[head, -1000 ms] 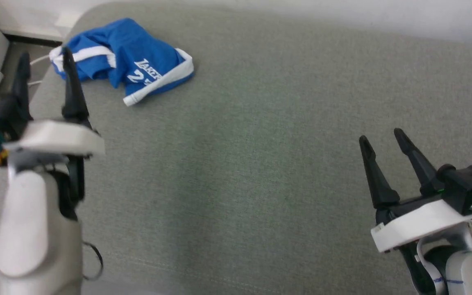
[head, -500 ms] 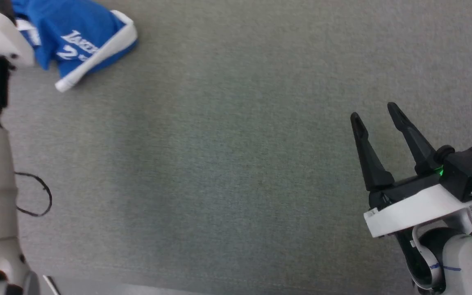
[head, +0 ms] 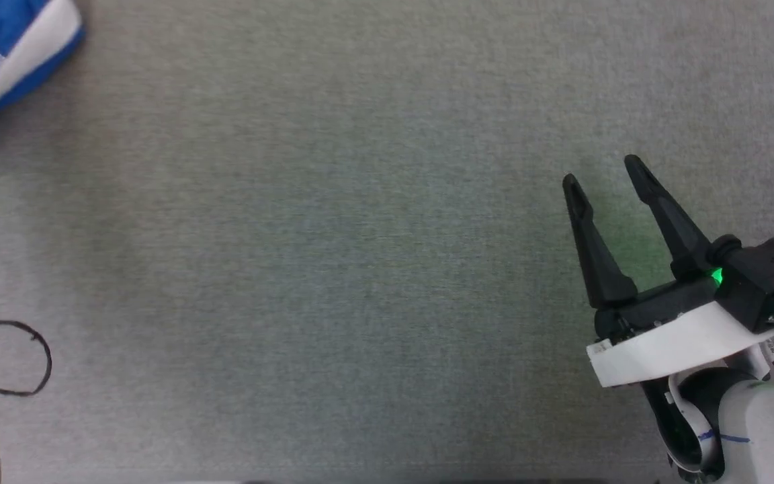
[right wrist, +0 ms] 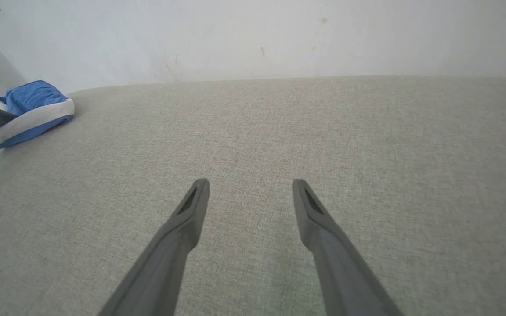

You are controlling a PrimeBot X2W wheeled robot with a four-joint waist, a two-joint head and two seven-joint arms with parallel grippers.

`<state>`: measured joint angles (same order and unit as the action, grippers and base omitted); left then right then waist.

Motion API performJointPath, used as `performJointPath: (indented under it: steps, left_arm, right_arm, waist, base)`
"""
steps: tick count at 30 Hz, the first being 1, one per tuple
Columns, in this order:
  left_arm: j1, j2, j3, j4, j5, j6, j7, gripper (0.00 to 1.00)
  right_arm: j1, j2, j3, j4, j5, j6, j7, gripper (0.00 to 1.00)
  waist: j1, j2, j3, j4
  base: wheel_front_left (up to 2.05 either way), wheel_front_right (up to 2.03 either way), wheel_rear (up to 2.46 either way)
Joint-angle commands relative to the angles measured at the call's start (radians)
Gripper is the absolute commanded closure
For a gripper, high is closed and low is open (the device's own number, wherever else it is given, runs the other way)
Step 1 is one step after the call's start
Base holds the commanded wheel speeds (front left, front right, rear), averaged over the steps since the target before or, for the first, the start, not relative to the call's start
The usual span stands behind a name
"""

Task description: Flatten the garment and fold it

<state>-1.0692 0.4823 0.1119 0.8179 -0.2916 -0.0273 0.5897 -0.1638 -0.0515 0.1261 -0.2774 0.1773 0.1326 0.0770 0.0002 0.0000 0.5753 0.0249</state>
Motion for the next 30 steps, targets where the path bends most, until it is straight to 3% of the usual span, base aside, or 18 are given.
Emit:
performJointPath:
  steps: [1,7,8,9,14,18,30]
  left_arm:
    - [-0.007,0.002,0.005,0.018,-0.015,-0.007,0.036,0.00]
    - [0.025,-0.007,0.010,0.079,-0.055,-0.001,0.219,0.00]
    - [0.030,-0.007,0.013,0.080,-0.060,0.004,0.240,0.30]
    - [0.034,-0.006,0.012,0.074,-0.060,0.008,0.248,1.00]
    - [0.053,0.000,0.008,0.021,-0.057,0.020,0.235,1.00]
    - [0.066,0.007,-0.002,-0.040,-0.039,0.024,0.143,1.00]
    - [0.074,0.044,-0.091,-0.145,0.107,0.027,-0.384,1.00]
  right_arm:
    - [-0.017,0.001,0.002,-0.009,0.001,-0.002,-0.005,0.00]
    - [-0.022,0.001,0.008,-0.018,-0.006,-0.002,0.000,0.00]
    - [-0.021,0.001,0.009,-0.019,-0.007,-0.002,0.001,0.00]
    - [-0.021,0.001,0.009,-0.018,-0.009,-0.002,0.002,0.00]
    - [-0.025,0.001,0.011,-0.009,-0.008,-0.002,0.004,0.00]
    - [-0.028,0.001,0.011,0.009,0.000,-0.002,0.004,0.00]
    - [-0.006,0.001,-0.010,0.078,0.054,-0.002,-0.003,0.00]
  waist:
    - [-0.0002,0.0000,0.045,-0.037]
    - [-0.0002,0.0000,0.060,-0.041]
    - [-0.0002,0.0000,0.060,-0.041]
    - [-0.0002,0.0000,0.061,-0.041]
    - [-0.0002,0.0000,0.045,-0.033]
    - [-0.0002,0.0000,0.010,-0.021]
    - [-0.0002,0.0000,-0.186,0.027]
  base:
    - [0.00,0.00,0.00]
    - [0.00,0.00,0.00]
    - [0.00,0.00,0.00]
    - [0.00,0.00,0.00]
    - [0.00,0.00,0.00]
    - [0.00,0.00,0.00]
    - [0.00,0.00,0.00]
